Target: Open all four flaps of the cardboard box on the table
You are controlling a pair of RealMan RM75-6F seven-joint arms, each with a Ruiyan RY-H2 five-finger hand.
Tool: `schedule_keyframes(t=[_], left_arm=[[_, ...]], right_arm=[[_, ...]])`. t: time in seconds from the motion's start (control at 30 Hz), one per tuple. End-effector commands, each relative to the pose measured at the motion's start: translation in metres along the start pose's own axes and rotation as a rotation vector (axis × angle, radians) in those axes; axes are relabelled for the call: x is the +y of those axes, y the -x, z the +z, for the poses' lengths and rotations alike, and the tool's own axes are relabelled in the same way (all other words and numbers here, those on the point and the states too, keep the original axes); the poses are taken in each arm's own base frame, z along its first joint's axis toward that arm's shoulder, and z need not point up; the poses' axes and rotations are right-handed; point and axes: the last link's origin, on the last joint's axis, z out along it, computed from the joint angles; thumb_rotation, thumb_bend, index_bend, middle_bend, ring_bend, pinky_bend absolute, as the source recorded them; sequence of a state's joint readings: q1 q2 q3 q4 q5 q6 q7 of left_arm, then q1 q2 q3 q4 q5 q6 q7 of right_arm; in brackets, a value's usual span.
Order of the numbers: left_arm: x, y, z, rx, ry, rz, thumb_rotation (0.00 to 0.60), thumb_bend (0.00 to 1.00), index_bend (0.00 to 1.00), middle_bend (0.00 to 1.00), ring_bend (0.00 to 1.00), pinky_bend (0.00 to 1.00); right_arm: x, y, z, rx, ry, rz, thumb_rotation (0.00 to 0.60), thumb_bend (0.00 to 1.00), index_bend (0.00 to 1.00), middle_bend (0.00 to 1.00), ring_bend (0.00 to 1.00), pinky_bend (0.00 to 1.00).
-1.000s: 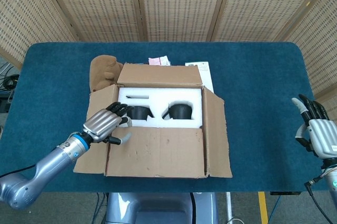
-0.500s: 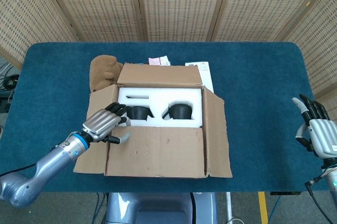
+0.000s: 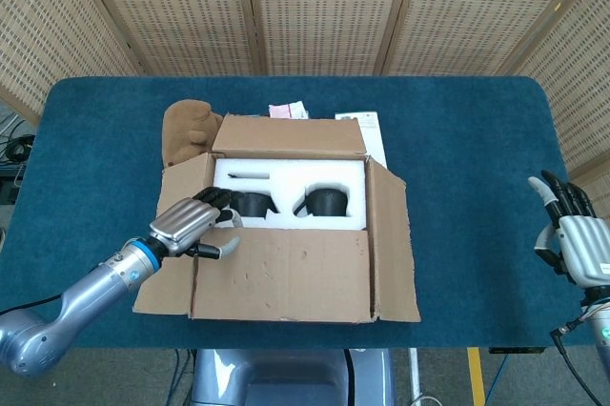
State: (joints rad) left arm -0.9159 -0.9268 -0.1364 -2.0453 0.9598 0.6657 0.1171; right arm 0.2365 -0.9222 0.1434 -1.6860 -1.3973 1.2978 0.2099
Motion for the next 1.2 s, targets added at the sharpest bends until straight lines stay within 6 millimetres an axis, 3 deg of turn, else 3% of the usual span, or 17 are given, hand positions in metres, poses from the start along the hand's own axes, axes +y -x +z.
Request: schedule_keyframes(t=[0.03, 0.33, 0.7, 1.2], left_arm=[[0.003, -0.008, -0.005, 0.008, 0.018, -0.042, 0.132, 0.45, 0.35, 0.06, 0.0, 0.0], [0.016, -0.024, -0.031, -0.042, 0.096, -0.209, 0.13, 0.44, 0.35, 0.06, 0.0, 0.0], [0.029, -0.033, -0.046, -0.085, 0.197, -0.332, 0.128, 0.44, 0.35, 0.06, 0.0, 0.0], [0.025, -0.037, -0.079, -0.205, 0.391, -0.421, 0.128, 0.43, 0.35, 0.06, 0.0, 0.0]], right_arm=[[-0.001, 0.0, 0.001, 0.0, -0.001, 0.0, 0.6, 1.0, 0.0, 0.0, 0.0, 0.0], [-0.001, 0.003, 0.001, -0.005, 0.008, 0.002, 0.6, 1.0, 0.0, 0.0, 0.0, 0.0], [-0.003, 0.001, 0.001, 0.001, 0.004, -0.001, 0.6, 1.0, 0.0, 0.0, 0.0, 0.0], [-0.005, -0.002, 0.004, 0.006, 0.002, -0.009, 0.6, 1.0, 0.0, 0.0, 0.0, 0.0]])
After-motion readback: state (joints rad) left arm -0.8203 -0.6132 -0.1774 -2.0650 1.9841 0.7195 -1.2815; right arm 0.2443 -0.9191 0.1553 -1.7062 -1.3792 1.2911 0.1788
